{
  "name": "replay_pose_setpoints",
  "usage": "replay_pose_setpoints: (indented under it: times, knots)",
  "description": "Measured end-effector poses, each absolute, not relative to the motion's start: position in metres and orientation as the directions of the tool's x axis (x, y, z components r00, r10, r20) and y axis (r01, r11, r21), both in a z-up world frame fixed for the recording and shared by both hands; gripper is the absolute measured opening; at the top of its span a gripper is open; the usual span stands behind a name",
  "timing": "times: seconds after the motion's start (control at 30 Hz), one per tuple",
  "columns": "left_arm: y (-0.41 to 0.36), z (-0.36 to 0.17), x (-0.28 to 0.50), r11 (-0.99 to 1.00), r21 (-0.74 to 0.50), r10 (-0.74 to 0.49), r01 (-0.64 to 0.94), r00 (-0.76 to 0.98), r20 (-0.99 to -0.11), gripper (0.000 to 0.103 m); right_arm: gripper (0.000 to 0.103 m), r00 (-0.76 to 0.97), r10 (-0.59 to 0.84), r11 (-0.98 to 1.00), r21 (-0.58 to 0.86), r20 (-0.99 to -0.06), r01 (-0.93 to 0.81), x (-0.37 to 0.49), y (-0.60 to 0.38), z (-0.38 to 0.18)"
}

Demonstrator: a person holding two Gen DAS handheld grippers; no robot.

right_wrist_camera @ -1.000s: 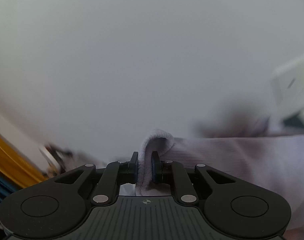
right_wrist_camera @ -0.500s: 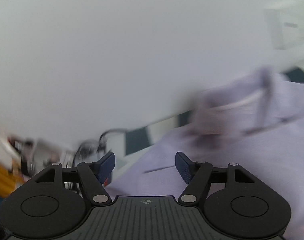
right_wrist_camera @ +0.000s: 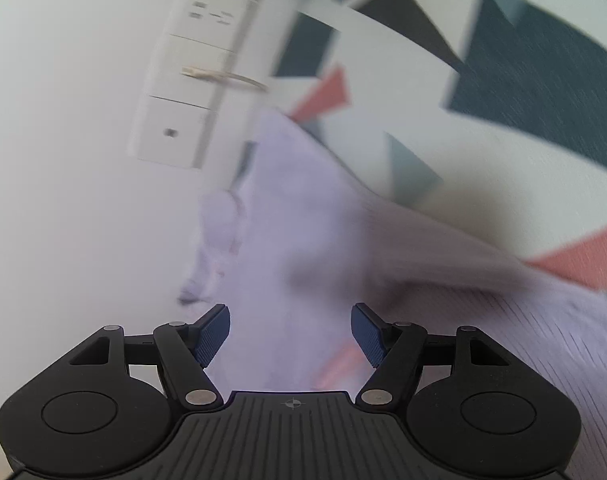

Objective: Fold clothes

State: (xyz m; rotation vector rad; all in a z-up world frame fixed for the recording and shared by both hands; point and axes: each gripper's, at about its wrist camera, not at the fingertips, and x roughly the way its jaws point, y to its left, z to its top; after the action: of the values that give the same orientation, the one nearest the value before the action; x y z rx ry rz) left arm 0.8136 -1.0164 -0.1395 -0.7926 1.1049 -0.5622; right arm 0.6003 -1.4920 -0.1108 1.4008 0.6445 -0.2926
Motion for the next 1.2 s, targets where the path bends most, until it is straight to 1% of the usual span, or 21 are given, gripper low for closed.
replay_pose_setpoints:
  times: [0.1,0.17,0.2,0.27,0.3,0.33,0.37,0.4,0.43,0.47,0.5,0.6,0.67,0.73,0.83,0.9,1.03,1.2]
  knots:
    - [-1.014,-0.139,0.817,0.623,-0.782,-0.724,0.015,0.388,-0.570,0.099,0.064,0.788,0.138,0.105,0.800,-0.600,0.591,0.595,-1.486,-0.127]
    - [-1.016,-0.138,0.819,0.644,-0.765,-0.709,0.028,0.397,-0.582,0.096,0.060,0.796,0.090,0.082,0.801,-0.599,0.593,0.594,-1.487,-0.131]
    - [-1.017,-0.136,0.820,0.659,-0.751,-0.699,0.039,0.402,-0.592,0.095,0.056,0.799,0.066,0.072,0.802,-0.597,0.593,0.594,-1.487,-0.133]
    - [-1.020,-0.132,0.822,0.690,-0.721,-0.678,0.065,0.405,-0.613,0.093,0.045,0.804,0.017,0.051,0.804,-0.594,0.592,0.593,-1.488,-0.137]
    - [-1.023,-0.130,0.822,0.705,-0.704,-0.672,0.088,0.400,-0.623,0.093,0.036,0.803,0.001,0.066,0.802,-0.596,0.594,0.592,-1.489,-0.136]
    - [-1.027,-0.126,0.821,0.722,-0.681,-0.665,0.122,0.396,-0.633,0.093,0.025,0.801,-0.003,0.078,0.799,-0.598,0.597,0.593,-1.491,-0.135]
    - [-1.030,-0.122,0.821,0.737,-0.658,-0.657,0.156,0.393,-0.643,0.093,0.018,0.795,-0.001,0.085,0.792,-0.607,0.605,0.592,-1.492,-0.135]
    - [-1.034,-0.118,0.820,0.751,-0.633,-0.649,0.190,0.390,-0.653,0.092,0.014,0.791,-0.003,0.081,0.788,-0.612,0.611,0.591,-1.493,-0.135]
    - [-1.037,-0.114,0.819,0.763,-0.607,-0.641,0.223,0.388,-0.663,0.080,0.013,0.795,-0.008,0.073,0.793,-0.607,0.605,0.588,-1.494,-0.135]
    - [-1.040,-0.109,0.818,0.774,-0.579,-0.631,0.256,0.396,-0.668,0.056,0.013,0.800,-0.016,0.068,0.798,-0.600,0.599,0.588,-1.496,-0.135]
    - [-1.041,-0.101,0.815,0.782,-0.556,-0.622,0.284,0.414,-0.665,0.048,0.013,0.804,-0.028,0.073,0.801,-0.594,0.594,0.585,-1.498,-0.133]
    - [-1.038,-0.089,0.811,0.800,-0.520,-0.599,0.300,0.449,-0.663,0.040,0.012,0.804,-0.038,0.125,0.795,-0.593,0.593,0.584,-1.502,-0.127]
    - [-1.035,-0.096,0.812,0.831,-0.488,-0.555,0.267,0.452,-0.699,0.022,0.012,0.796,-0.033,0.129,0.787,-0.605,0.604,0.585,-1.504,-0.131]
    - [-1.029,-0.108,0.816,0.845,-0.490,-0.532,0.215,0.431,-0.729,0.018,0.012,0.787,-0.022,0.112,0.781,-0.617,0.615,0.585,-1.505,-0.135]
    - [-1.016,-0.116,0.817,0.819,-0.552,-0.562,0.157,0.415,-0.715,0.017,0.012,0.778,-0.012,0.094,0.774,-0.628,0.626,0.585,-1.504,-0.141]
    - [-1.013,-0.115,0.818,0.818,-0.556,-0.560,0.145,0.420,-0.715,0.017,0.012,0.774,-0.012,0.097,0.770,-0.633,0.631,0.586,-1.503,-0.143]
    - [-1.015,-0.108,0.815,0.847,-0.509,-0.521,0.152,0.429,-0.738,0.016,0.012,0.770,-0.007,0.098,0.766,-0.638,0.635,0.587,-1.503,-0.144]
    - [-1.026,-0.092,0.814,0.880,-0.428,-0.474,0.207,0.462,-0.750,0.016,0.012,0.758,-0.003,0.137,0.751,-0.652,0.647,0.592,-1.500,-0.141]
